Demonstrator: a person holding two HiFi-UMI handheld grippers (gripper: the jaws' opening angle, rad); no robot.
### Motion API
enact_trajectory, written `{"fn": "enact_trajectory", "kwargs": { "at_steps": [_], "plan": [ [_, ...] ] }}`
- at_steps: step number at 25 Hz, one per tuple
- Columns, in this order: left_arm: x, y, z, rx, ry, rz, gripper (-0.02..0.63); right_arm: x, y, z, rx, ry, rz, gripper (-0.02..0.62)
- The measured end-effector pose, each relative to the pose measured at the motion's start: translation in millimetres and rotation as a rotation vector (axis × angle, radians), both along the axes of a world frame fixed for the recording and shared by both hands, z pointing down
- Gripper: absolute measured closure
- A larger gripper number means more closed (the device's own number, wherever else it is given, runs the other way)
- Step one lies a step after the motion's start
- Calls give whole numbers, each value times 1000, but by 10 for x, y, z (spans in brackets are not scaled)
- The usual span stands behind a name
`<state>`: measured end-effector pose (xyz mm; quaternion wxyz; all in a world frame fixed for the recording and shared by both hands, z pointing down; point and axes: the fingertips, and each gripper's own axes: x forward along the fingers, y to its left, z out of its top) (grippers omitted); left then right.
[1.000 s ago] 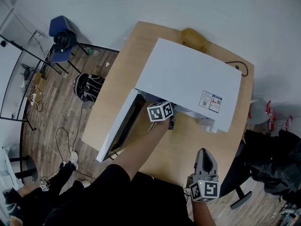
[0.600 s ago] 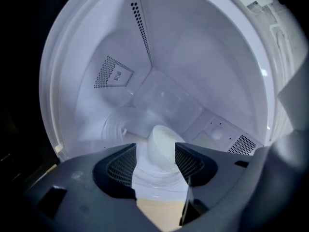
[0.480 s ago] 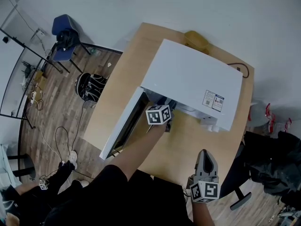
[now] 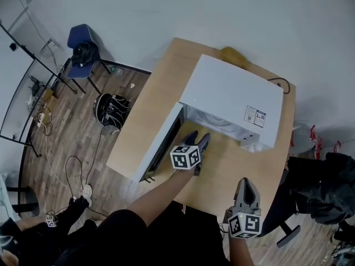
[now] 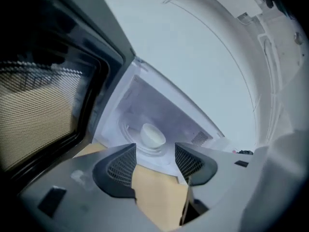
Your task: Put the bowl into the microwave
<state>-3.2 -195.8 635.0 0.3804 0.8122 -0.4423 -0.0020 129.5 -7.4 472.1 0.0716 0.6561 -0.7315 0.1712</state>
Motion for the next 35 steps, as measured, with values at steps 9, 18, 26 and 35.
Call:
{"fn": "enact_trajectory", "kwargs": {
  "at_steps": [9,18,26,35],
  "plan": [
    [-325,1139,-723,64,13,91,378,22,710,-80,-5,35,121,537],
    [-389,2295,-1591,325,-27,281,594,-377,1133,-153,-19,23,33,537],
    [-282,3079,-2243,535,-210,185,594,-519,1471,-433,51,45,-95,537],
    [276,4068,-2388,555,-251,115,594,48,2350,-701,76,33,-101,537]
  ]
}}
